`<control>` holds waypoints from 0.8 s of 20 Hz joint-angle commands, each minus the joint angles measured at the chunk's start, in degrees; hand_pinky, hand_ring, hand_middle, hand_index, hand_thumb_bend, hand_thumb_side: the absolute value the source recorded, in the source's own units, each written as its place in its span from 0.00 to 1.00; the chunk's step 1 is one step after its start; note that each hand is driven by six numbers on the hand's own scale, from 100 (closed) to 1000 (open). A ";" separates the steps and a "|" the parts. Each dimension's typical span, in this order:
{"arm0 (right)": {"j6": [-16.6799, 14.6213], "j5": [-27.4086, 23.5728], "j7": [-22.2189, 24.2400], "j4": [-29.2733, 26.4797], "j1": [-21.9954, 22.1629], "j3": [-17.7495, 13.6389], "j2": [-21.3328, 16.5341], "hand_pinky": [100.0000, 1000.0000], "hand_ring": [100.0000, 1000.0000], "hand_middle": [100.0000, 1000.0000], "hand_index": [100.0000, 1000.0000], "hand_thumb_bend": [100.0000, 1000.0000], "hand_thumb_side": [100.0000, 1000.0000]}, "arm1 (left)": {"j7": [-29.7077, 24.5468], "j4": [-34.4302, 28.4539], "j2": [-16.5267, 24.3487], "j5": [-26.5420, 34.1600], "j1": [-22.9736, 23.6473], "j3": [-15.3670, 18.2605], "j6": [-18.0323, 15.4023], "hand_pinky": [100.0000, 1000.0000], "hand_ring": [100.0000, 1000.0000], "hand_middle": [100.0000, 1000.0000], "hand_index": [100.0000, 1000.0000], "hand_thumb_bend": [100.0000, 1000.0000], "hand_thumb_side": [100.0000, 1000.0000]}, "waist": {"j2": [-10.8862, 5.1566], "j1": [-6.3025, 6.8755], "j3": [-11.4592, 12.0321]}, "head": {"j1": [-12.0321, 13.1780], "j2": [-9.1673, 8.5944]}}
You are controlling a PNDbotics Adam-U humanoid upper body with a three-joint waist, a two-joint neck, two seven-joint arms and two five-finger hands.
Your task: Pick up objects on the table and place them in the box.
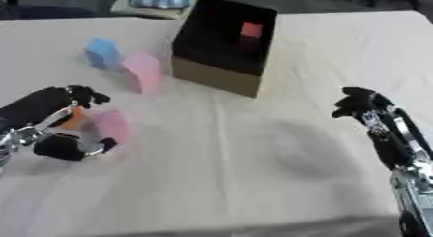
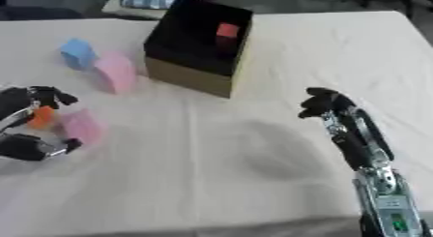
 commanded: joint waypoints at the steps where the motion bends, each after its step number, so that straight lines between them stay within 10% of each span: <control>1: -0.11 0.10 0.32 -0.67 -0.34 -0.06 -0.70 0.67 0.55 0.56 0.78 0.00 0.68 | 0.87 0.41 0.09 -0.85 -0.14 0.74 0.56 0.77 0.69 0.71 0.89 0.36 0.60 | -1.30 0.27 -0.04 | -0.04 0.30; 16: -0.06 0.08 0.52 -0.53 -0.37 0.05 -0.55 0.67 0.55 0.56 0.78 0.00 0.68 | 0.30 4.55 -2.06 -3.61 0.16 -0.13 -0.56 0.72 0.58 0.57 0.79 0.29 0.51 | -1.35 0.18 -0.27 | 0.08 0.30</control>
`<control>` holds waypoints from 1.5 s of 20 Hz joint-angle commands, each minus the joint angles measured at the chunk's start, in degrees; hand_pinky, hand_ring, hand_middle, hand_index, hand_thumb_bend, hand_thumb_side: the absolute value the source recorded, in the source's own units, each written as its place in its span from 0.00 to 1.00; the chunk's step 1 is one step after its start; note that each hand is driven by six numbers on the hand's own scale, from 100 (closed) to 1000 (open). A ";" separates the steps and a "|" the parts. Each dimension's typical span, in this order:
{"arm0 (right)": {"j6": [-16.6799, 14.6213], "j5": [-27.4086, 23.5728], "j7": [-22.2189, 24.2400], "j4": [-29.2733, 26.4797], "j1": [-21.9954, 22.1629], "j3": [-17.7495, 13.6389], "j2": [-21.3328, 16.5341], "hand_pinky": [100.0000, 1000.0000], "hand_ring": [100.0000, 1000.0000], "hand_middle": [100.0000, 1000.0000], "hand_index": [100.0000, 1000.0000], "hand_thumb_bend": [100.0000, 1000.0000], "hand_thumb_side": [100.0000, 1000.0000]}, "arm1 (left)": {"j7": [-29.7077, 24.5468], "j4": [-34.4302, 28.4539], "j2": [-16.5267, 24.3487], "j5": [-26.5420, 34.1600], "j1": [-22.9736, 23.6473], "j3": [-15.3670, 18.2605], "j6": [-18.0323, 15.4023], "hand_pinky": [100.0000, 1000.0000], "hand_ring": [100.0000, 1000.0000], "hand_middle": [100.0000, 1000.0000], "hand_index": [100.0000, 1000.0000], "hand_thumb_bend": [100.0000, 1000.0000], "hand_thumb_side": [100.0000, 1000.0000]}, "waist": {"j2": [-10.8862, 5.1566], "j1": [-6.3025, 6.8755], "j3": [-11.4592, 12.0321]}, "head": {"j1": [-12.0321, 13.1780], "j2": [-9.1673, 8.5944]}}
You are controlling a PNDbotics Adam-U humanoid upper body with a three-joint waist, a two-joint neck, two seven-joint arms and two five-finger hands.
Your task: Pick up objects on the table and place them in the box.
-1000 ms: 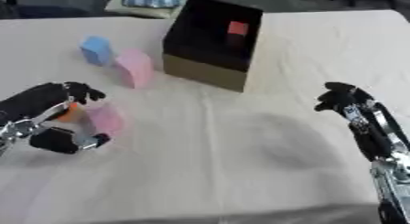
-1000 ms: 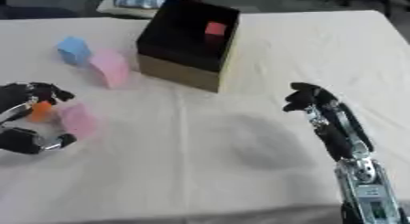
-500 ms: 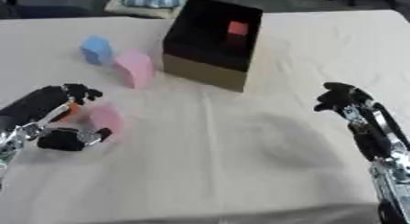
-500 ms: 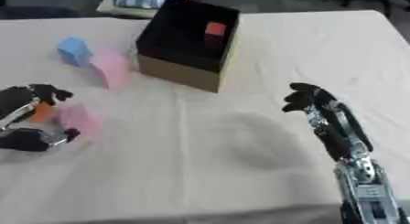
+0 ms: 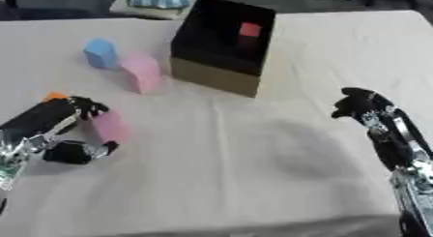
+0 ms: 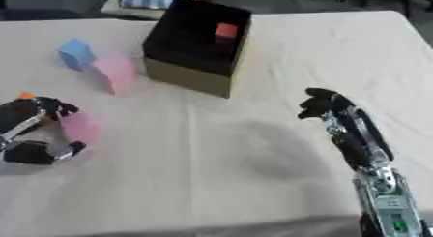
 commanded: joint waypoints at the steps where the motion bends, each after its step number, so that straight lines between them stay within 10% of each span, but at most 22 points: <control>1: -0.08 0.04 0.14 -0.56 -0.37 0.03 -0.55 0.67 0.55 0.56 0.78 0.00 0.68 | 1.03 0.22 0.21 -0.73 -0.30 -0.06 0.00 0.71 0.56 0.55 0.78 0.27 0.48 | -1.35 0.18 -0.02 | 0.07 0.30; 12: 0.01 0.28 0.15 -0.49 -0.29 -0.03 -0.54 0.67 0.55 0.56 0.78 0.00 0.68 | 16.64 -1.55 -0.80 2.32 -0.74 1.19 4.88 0.61 0.35 0.28 0.58 0.00 0.03 | -1.28 0.21 0.07 | -0.11 0.30; 22: 0.04 0.34 0.34 -0.36 -0.05 0.13 -0.67 0.67 0.55 0.56 0.78 0.00 0.68 | 21.90 -7.01 -0.29 11.19 -9.02 1.87 7.20 0.62 0.35 0.28 0.59 0.00 0.05 | -1.67 0.39 0.45 | -0.59 0.30; 30: -0.05 0.02 1.30 -0.21 -0.13 1.13 -0.53 0.67 0.55 0.56 0.78 0.00 0.68 | 18.53 10.30 -7.27 7.96 -27.09 -2.10 5.41 0.64 0.39 0.33 0.63 0.00 0.07 | -1.86 0.18 -0.92 | 0.11 0.30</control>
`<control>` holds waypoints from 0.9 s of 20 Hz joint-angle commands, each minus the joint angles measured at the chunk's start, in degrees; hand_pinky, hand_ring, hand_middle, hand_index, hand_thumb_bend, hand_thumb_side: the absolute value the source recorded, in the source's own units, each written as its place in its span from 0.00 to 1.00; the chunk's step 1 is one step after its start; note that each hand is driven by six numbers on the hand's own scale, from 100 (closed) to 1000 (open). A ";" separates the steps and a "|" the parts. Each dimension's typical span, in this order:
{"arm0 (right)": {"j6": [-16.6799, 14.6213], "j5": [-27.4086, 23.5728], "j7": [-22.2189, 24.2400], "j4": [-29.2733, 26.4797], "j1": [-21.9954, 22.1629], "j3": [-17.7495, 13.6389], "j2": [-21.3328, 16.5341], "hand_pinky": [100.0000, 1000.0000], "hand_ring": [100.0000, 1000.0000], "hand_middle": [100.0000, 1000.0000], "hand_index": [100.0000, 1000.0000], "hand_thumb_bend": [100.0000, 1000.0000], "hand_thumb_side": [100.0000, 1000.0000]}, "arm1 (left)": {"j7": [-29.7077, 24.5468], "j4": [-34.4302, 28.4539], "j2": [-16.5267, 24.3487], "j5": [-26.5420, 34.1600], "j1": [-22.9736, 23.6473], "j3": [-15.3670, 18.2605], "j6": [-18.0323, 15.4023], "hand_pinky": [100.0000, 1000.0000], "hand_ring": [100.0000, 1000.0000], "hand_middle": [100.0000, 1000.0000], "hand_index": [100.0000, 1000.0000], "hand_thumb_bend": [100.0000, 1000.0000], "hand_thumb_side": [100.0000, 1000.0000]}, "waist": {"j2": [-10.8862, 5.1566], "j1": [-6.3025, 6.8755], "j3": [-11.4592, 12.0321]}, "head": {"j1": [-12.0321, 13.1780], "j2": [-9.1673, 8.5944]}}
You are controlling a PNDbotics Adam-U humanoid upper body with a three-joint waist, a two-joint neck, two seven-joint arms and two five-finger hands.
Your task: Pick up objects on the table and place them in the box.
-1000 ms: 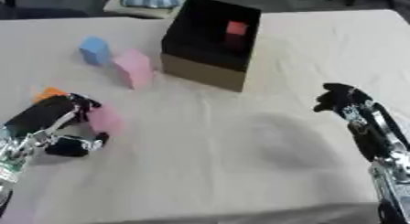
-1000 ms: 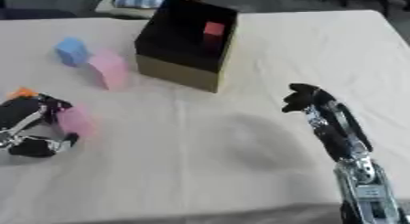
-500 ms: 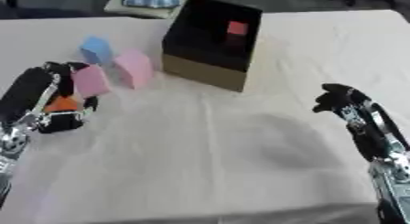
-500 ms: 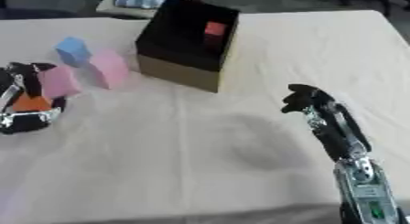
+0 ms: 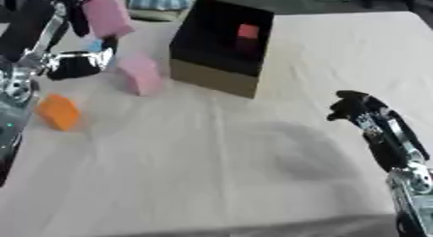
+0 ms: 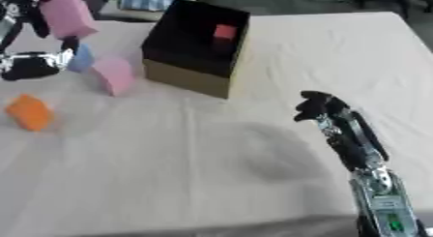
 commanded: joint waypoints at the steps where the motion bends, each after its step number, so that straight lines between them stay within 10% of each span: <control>1: -0.21 -0.29 0.68 -0.54 -0.59 0.52 -0.50 0.67 0.55 0.56 0.78 0.00 0.68 | -0.80 7.88 -3.42 -3.45 -5.27 -0.92 -1.43 0.64 0.40 0.34 0.64 0.00 0.08 | -1.43 0.18 -0.56 | 0.58 0.29; 6: -0.21 -0.58 1.52 -0.47 -0.84 1.28 -0.31 0.67 0.54 0.56 0.78 0.00 0.68 | 1.87 20.68 -10.60 -11.63 -11.94 0.16 -3.37 0.68 0.48 0.45 0.73 0.00 0.19 | -1.05 0.23 -2.21 | 1.26 0.10; 11: -0.14 -0.70 1.80 -0.39 -0.74 1.43 -0.23 0.67 0.54 0.56 0.78 0.00 0.69 | 7.24 26.49 -14.17 -16.66 -14.71 2.30 -3.55 0.80 0.68 0.73 0.91 0.41 0.58 | -1.08 0.34 -2.67 | 1.62 0.06; 18: -0.06 -0.68 1.85 -0.39 -0.63 1.35 -0.14 0.67 0.54 0.56 0.78 0.00 0.69 | 10.00 26.20 -14.10 -15.51 -15.08 4.15 -2.45 0.85 0.73 0.80 0.93 0.51 0.72 | -1.17 0.49 -2.72 | 1.59 -0.02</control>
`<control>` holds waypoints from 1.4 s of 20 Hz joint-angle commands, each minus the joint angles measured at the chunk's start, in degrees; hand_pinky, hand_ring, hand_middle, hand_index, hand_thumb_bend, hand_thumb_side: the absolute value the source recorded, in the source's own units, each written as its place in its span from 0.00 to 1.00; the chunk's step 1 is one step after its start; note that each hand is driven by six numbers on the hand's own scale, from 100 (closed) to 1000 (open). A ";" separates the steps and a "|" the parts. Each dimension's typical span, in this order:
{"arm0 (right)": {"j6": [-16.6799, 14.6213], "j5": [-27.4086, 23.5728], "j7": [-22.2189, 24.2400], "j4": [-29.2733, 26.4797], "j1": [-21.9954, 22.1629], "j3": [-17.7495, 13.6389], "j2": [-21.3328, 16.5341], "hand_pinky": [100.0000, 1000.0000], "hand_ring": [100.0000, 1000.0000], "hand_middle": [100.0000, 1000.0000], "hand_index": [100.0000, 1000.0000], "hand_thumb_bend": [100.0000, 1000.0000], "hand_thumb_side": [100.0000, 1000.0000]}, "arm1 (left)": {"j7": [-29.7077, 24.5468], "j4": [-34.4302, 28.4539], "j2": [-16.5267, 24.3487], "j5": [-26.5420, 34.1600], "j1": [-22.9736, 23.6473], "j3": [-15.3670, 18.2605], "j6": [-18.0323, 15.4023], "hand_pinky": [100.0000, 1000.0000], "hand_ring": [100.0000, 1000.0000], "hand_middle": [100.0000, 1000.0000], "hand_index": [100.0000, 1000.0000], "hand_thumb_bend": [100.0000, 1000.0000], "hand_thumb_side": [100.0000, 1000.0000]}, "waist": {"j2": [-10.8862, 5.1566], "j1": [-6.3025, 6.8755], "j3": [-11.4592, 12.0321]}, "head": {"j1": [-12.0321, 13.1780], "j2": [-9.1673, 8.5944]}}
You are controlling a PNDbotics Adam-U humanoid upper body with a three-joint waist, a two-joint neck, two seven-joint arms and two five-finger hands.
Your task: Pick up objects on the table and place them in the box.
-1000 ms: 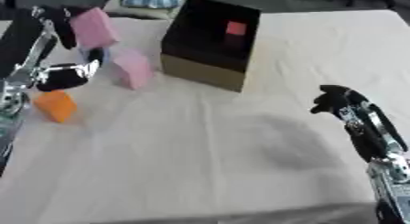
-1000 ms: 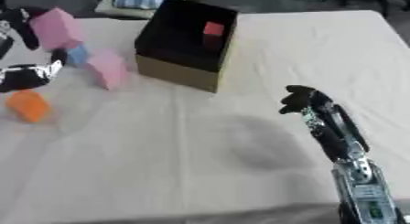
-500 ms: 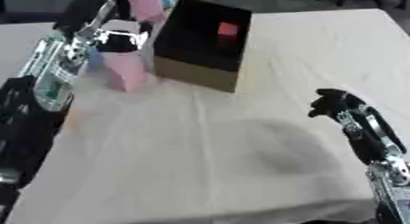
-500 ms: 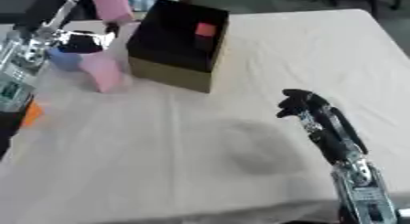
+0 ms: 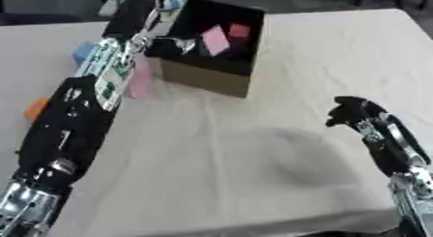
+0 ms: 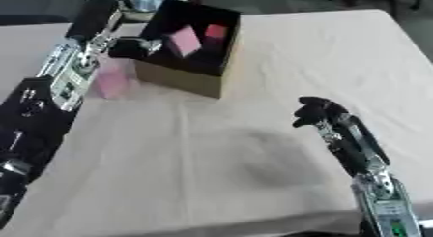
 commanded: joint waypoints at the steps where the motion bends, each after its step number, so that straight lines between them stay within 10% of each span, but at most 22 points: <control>1: 0.05 -0.35 0.05 -0.70 -0.38 -0.07 -0.18 0.67 0.54 0.56 0.78 0.00 0.69 | -0.02 -2.40 1.46 1.47 -1.12 1.06 0.47 0.85 0.73 0.79 0.93 0.46 0.68 | -1.17 0.50 0.02 | -0.03 -0.01; 11: 0.10 -0.08 -0.35 -0.51 0.10 -0.56 -0.47 0.67 0.54 0.56 0.78 0.00 0.69 | -18.29 -6.23 11.23 -2.65 -0.60 2.98 0.04 0.79 0.71 0.78 0.90 0.43 0.57 | -1.46 0.71 1.30 | -1.33 0.30; 28: 0.01 -0.03 -0.61 -0.43 0.11 -0.87 -0.33 0.67 0.54 0.56 0.78 0.00 0.69 | -30.72 1.71 12.71 -7.72 2.38 1.83 -5.23 0.74 0.67 0.75 0.89 0.69 0.78 | -1.62 0.42 1.61 | -2.08 0.30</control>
